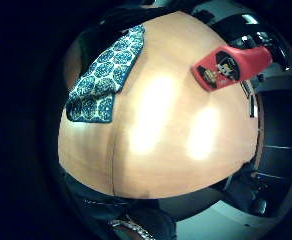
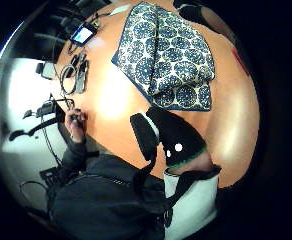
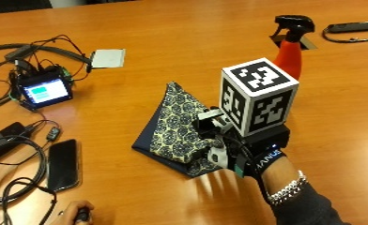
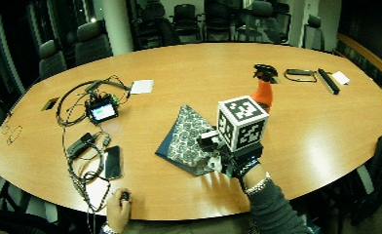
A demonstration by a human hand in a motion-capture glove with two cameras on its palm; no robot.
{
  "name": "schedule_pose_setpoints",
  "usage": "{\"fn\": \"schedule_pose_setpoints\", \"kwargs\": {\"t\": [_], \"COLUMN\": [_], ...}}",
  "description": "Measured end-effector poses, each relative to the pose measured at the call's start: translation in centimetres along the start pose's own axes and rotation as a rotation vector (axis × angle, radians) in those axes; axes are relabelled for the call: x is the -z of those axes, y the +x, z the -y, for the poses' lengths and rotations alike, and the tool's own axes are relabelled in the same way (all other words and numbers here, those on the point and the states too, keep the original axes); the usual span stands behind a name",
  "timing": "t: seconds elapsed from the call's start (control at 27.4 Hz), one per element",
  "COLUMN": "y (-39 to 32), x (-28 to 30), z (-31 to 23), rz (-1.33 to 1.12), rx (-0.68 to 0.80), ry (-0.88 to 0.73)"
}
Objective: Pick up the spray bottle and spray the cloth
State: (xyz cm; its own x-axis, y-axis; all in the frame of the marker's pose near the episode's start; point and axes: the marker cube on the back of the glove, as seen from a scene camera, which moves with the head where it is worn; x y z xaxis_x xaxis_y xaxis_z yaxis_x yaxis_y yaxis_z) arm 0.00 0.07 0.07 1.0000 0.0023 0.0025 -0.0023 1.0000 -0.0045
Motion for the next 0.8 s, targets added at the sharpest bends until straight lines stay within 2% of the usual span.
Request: {"fn": "schedule_pose_setpoints", "kwargs": {"t": [0.8], "y": [-0.8], "x": [-2.3], "z": [-0.1], "rz": [0.037], "rx": [0.012], "ry": [-0.043]}}
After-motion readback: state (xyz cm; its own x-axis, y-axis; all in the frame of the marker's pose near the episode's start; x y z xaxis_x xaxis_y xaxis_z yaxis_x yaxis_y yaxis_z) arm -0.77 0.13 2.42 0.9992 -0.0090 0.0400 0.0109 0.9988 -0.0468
